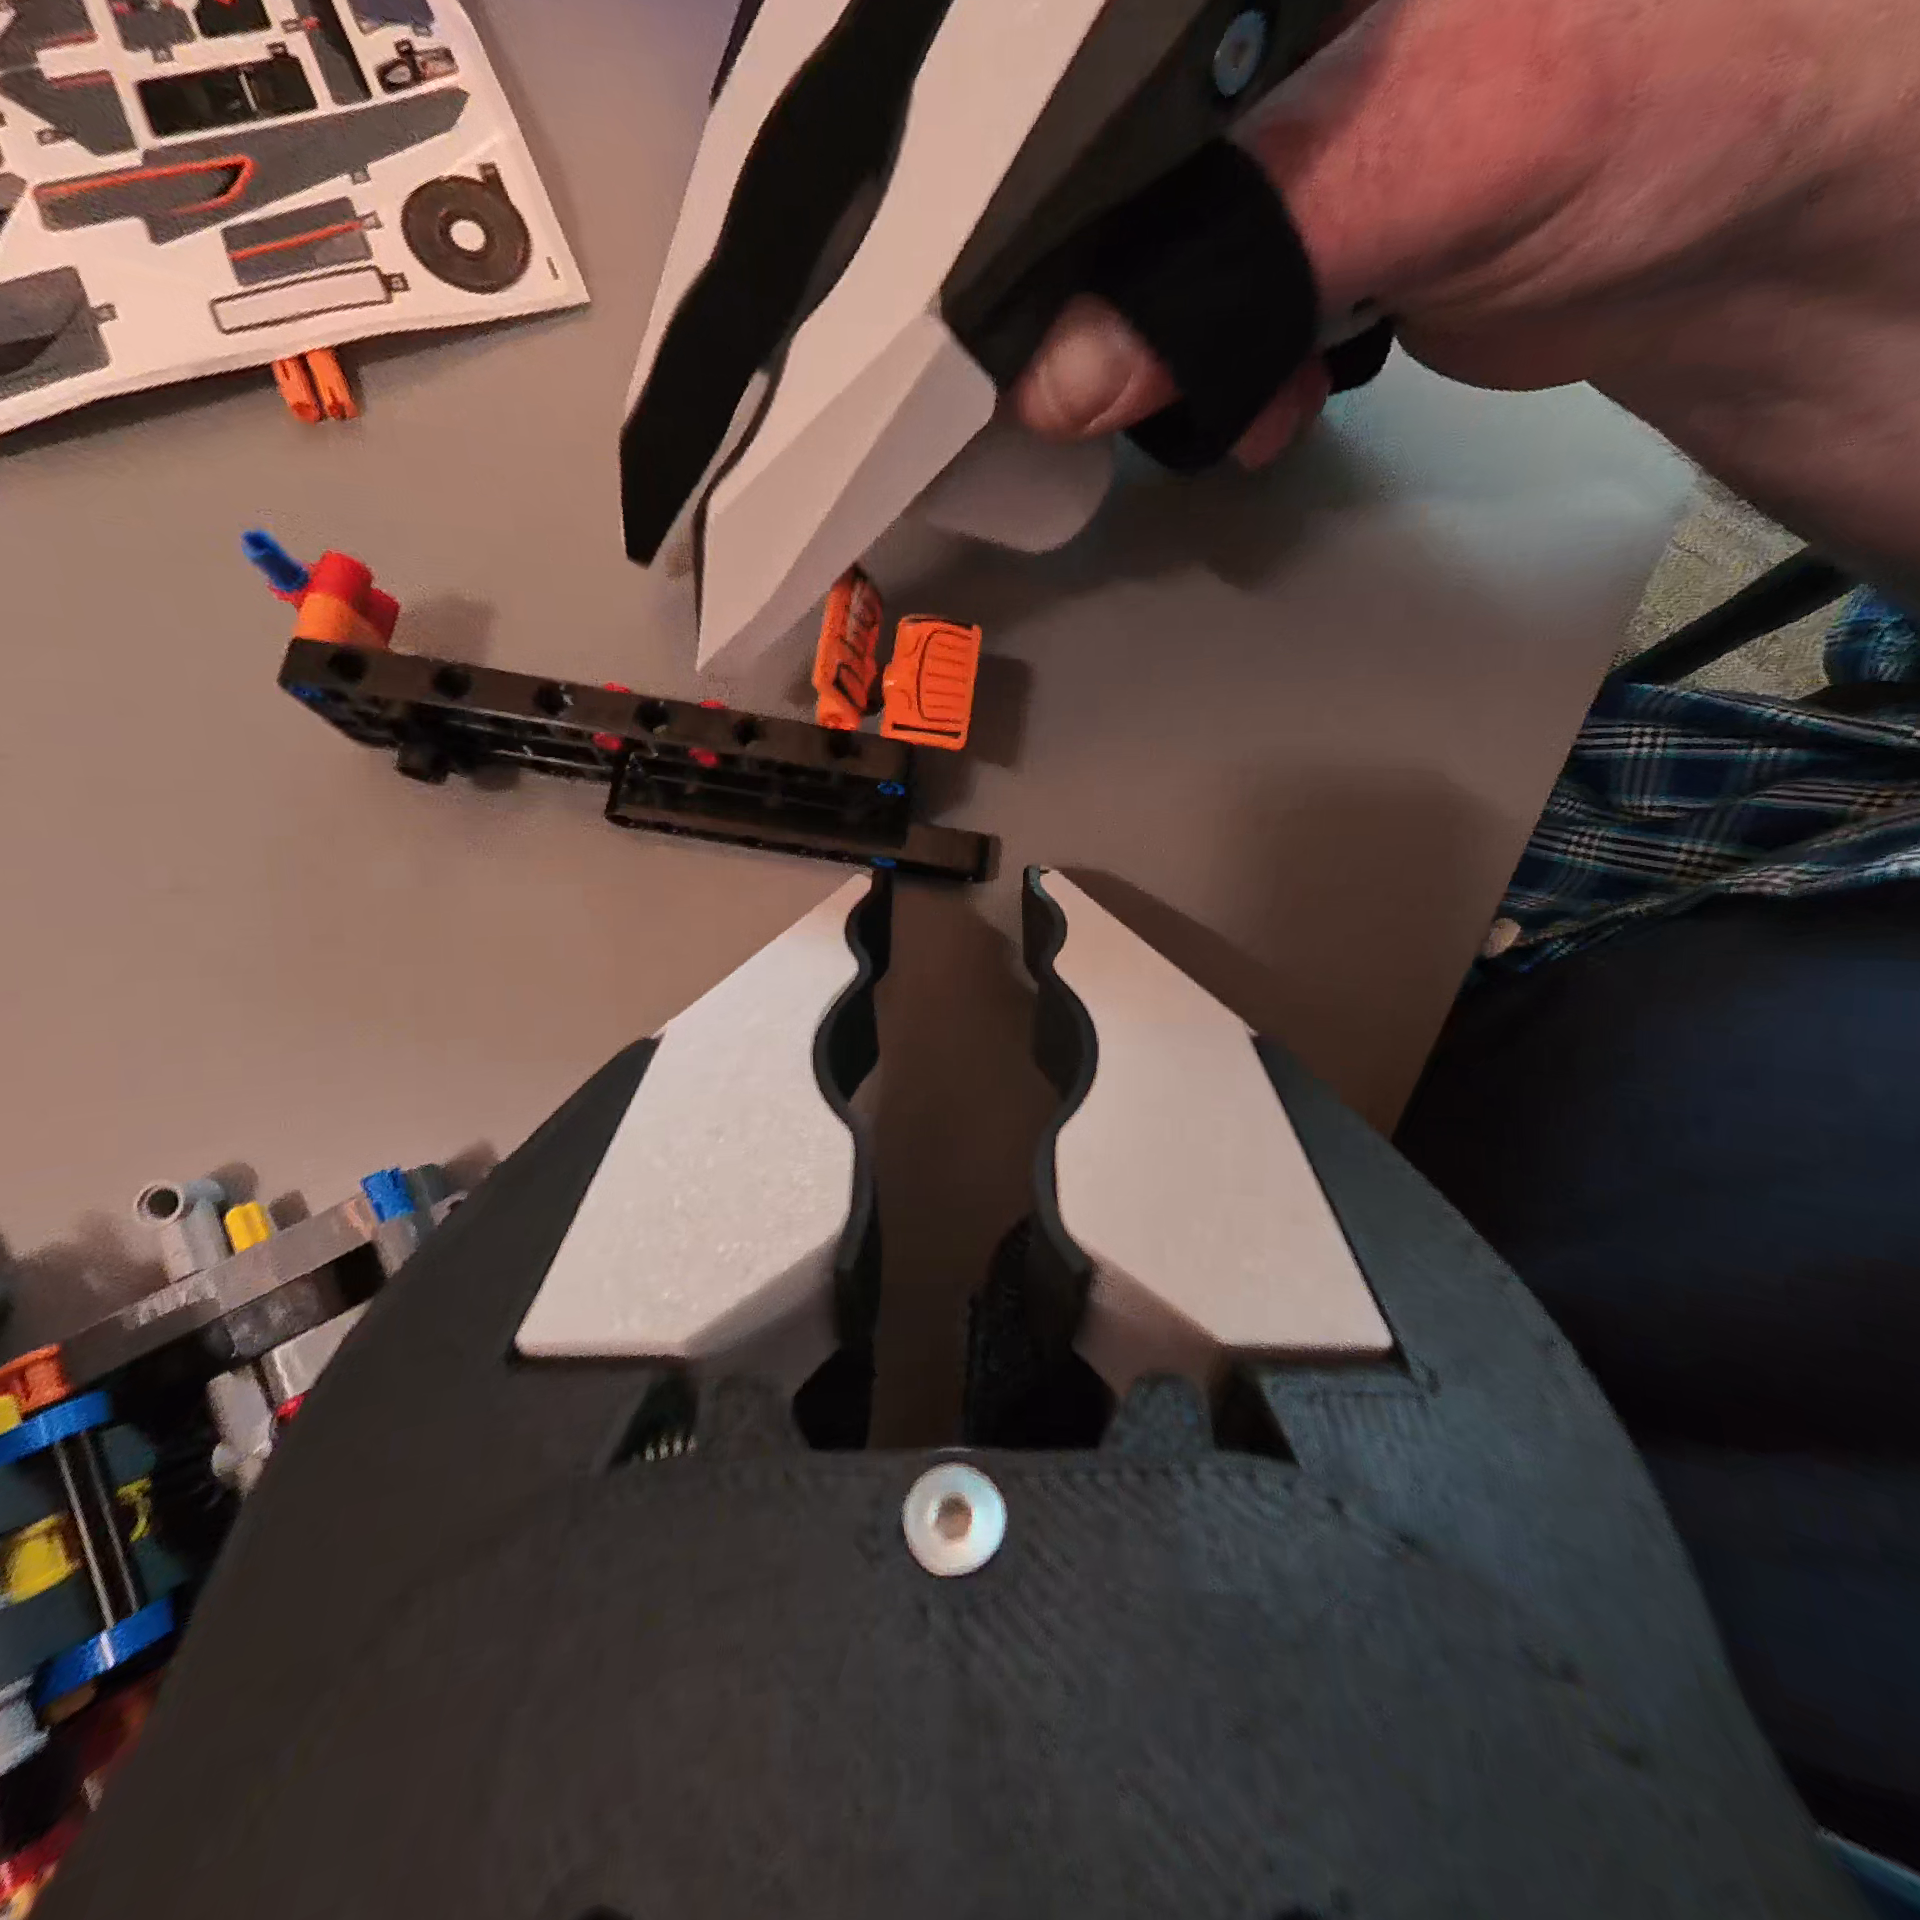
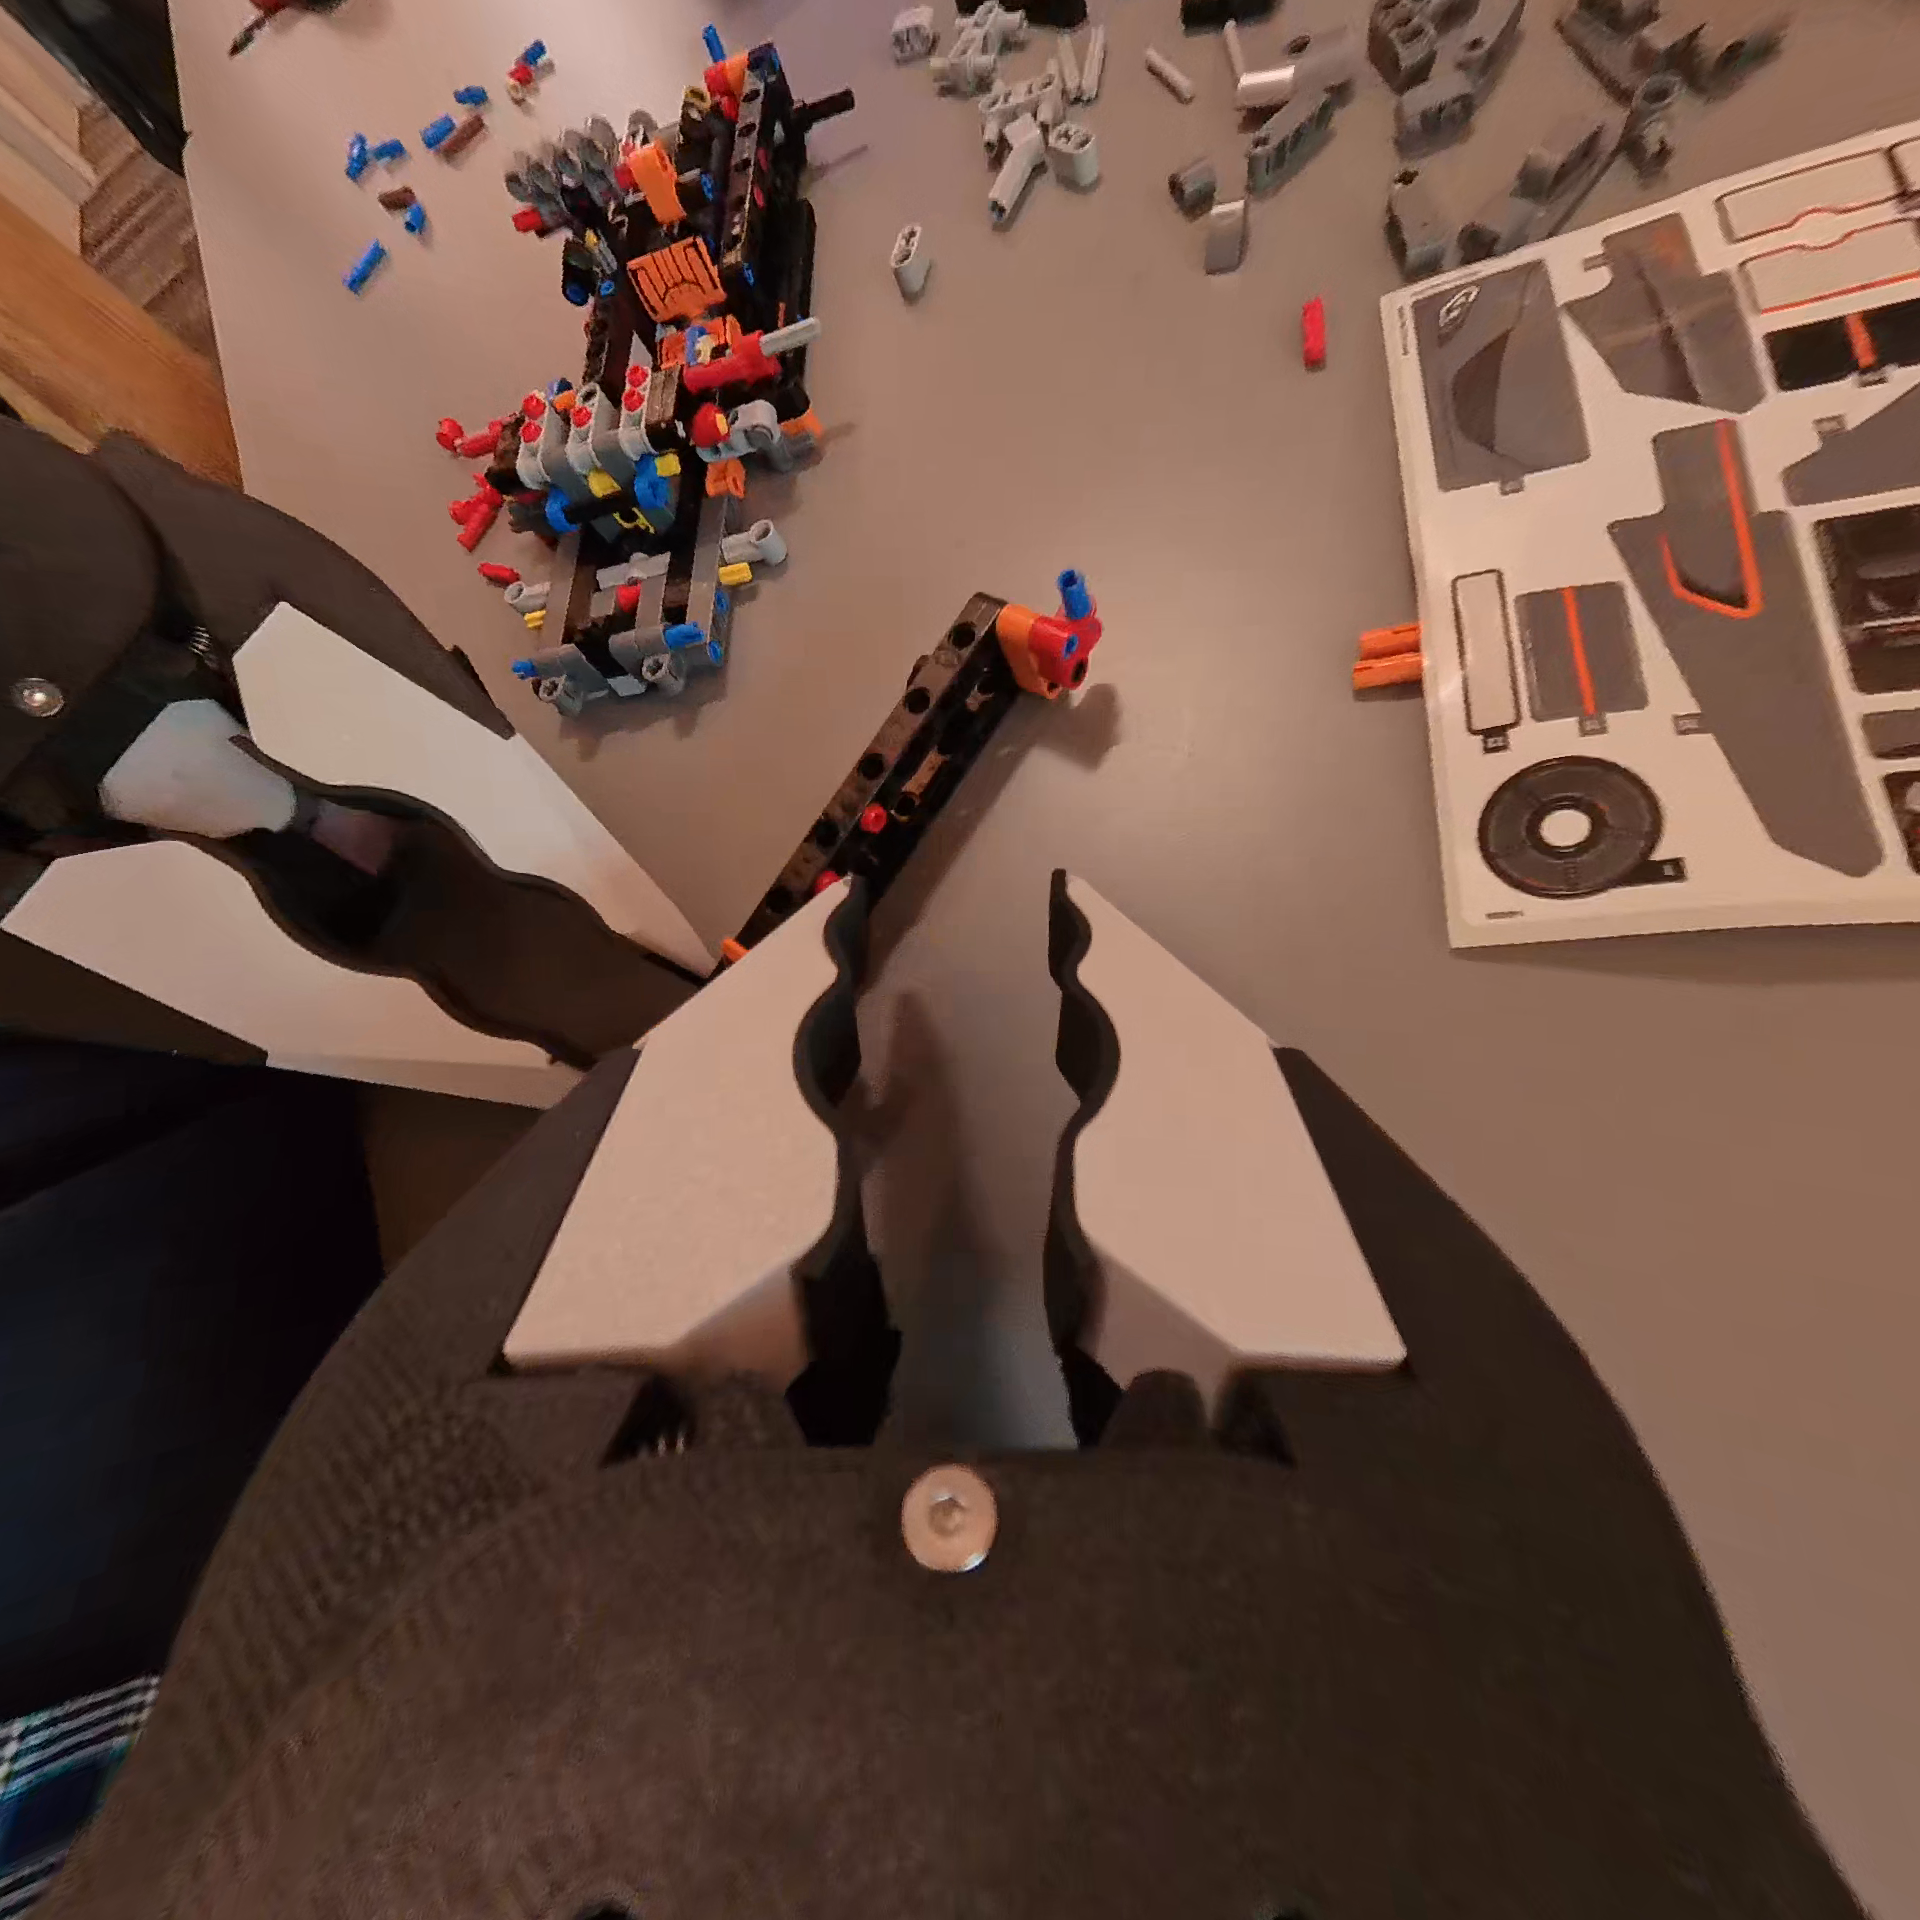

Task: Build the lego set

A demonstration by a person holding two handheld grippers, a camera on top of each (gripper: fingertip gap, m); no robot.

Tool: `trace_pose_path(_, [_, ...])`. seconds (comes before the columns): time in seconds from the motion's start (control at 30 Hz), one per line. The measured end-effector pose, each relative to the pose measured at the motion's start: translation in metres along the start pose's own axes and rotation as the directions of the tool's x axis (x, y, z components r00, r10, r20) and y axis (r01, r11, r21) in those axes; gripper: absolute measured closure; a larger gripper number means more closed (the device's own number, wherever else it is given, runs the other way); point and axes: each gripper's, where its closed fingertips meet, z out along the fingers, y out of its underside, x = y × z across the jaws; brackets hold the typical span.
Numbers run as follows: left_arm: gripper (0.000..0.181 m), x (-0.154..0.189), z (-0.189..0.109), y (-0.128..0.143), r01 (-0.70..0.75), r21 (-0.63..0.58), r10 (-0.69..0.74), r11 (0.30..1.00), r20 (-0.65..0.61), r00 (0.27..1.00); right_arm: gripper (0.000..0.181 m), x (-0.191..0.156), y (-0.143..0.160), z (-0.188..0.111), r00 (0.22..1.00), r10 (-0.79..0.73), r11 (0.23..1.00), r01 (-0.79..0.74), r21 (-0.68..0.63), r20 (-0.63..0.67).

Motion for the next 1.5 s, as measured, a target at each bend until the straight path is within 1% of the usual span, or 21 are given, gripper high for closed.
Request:
trace_pose_path(0.03, [0.156,-0.001,-0.002,0.000,0.004,0.005,-0.004,1.000,0.000,1.000,0.148,0.000,-0.002,-0.003,1.000,-0.001,1.000,0.001,0.009,-0.005])
trace_pose_path(0.13, [0.155,0.000,-0.010,-0.002,0.009,0.041,-0.009,0.999,-0.011,1.000,0.146,-0.005,-0.004,-0.010,1.000,-0.005,1.000,0.005,0.020,0.004])
trace_pose_path(0.27, [0.155,-0.008,-0.019,-0.001,0.021,0.063,-0.022,0.998,0.015,1.000,0.143,-0.018,-0.008,-0.008,0.999,-0.011,1.000,0.011,0.022,0.035])
trace_pose_path(0.43, [0.159,-0.028,-0.045,-0.020,0.004,0.167,-0.025,0.986,0.126,0.992,0.146,-0.033,-0.034,-0.016,0.996,-0.063,0.991,0.055,0.120,0.060])
trace_pose_path(0.5, [0.156,-0.032,-0.056,-0.032,0.014,0.221,-0.042,0.975,0.126,0.991,0.148,-0.043,-0.048,-0.023,0.991,-0.086,0.981,0.066,0.184,0.102])
trace_pose_path(0.6, [0.147,-0.034,-0.067,-0.050,0.006,0.287,-0.036,0.958,0.102,0.994,0.142,-0.070,-0.071,-0.033,0.963,-0.130,0.960,0.063,0.273,0.237])
trace_pose_path(0.67, [0.125,-0.024,-0.076,-0.067,0.008,0.358,-0.010,0.934,0.003,1.000,0.122,-0.086,-0.078,-0.034,0.931,-0.167,0.955,0.071,0.289,0.323])
trace_pose_path(0.7, [0.117,-0.020,-0.081,-0.075,0.032,0.392,-0.015,0.920,-0.044,0.999,0.123,-0.084,-0.082,-0.032,0.936,-0.175,0.951,0.081,0.297,0.305])
trace_pose_path(0.73, [0.109,-0.017,-0.085,-0.082,0.058,0.421,-0.019,0.905,-0.096,0.995,0.129,-0.084,-0.087,-0.035,0.934,-0.193,0.939,0.087,0.334,0.301])
trace_pose_path(0.8, [0.106,-0.010,-0.096,-0.094,0.130,0.468,-0.032,0.874,-0.211,0.977,0.131,-0.093,-0.095,-0.045,0.903,-0.215,0.923,0.064,0.379,0.373])
trace_pose_path(0.9, [0.106,-0.006,-0.106,-0.107,0.222,0.502,-0.039,0.836,-0.349,0.936,0.120,-0.107,-0.099,-0.046,0.874,-0.248,0.917,0.073,0.392,0.418])
trace_pose_path(0.97, [0.108,0.002,-0.109,-0.113,0.256,0.509,-0.015,0.822,-0.429,0.903,0.129,-0.111,-0.103,-0.048,0.865,-0.263,0.911,0.077,0.405,0.427])
trace_pose_path(1.07, [0.111,0.022,-0.106,-0.117,0.268,0.490,0.031,0.829,-0.519,0.854,0.146,-0.117,-0.104,-0.042,0.867,-0.319,0.902,0.153,0.404,0.384])
trace_pose_path(1.1, [0.115,0.028,-0.105,-0.119,0.267,0.495,0.048,0.827,-0.535,0.844,0.154,-0.118,-0.106,-0.038,0.873,-0.323,0.901,0.164,0.401,0.367])
trace_pose_path(1.13, [0.113,0.032,-0.103,-0.121,0.255,0.502,0.061,0.827,-0.530,0.846,0.153,-0.120,-0.106,-0.037,0.872,-0.334,0.899,0.180,0.400,0.359])
trace_pose_path(1.17, [0.119,0.032,-0.106,-0.124,0.244,0.544,0.086,0.803,-0.510,0.856,0.155,-0.123,-0.109,-0.040,0.863,-0.344,0.892,0.177,0.416,0.371])
trace_pose_path(1.2, [0.122,0.035,-0.114,-0.128,0.249,0.583,0.126,0.774,-0.526,0.841,0.157,-0.125,-0.111,-0.043,0.857,-0.345,0.890,0.170,0.424,0.381])
trace_pose_path(1.27, [0.115,0.040,-0.125,-0.133,0.306,0.589,0.144,0.747,-0.594,0.791,0.156,-0.127,-0.113,-0.046,0.856,-0.370,0.879,0.197,0.435,0.361])
trace_pose_path(1.33, [0.108,0.044,-0.130,-0.134,0.305,0.614,0.172,0.728,-0.593,0.787,0.156,-0.129,-0.114,-0.048,0.848,-0.379,0.879,0.205,0.431,0.371])
trace_pose_path(1.4, [0.098,0.047,-0.139,-0.140,0.333,0.662,0.199,0.672,-0.594,0.779,0.156,-0.133,-0.117,-0.050,0.838,-0.380,0.877,0.191,0.441,0.392])
trace_pose_path(1.5, [0.088,0.046,-0.152,-0.145,0.396,0.691,0.216,0.605,-0.621,0.753,0.155,-0.135,-0.121,-0.049,0.838,-0.383,0.873,0.191,0.449,0.389])
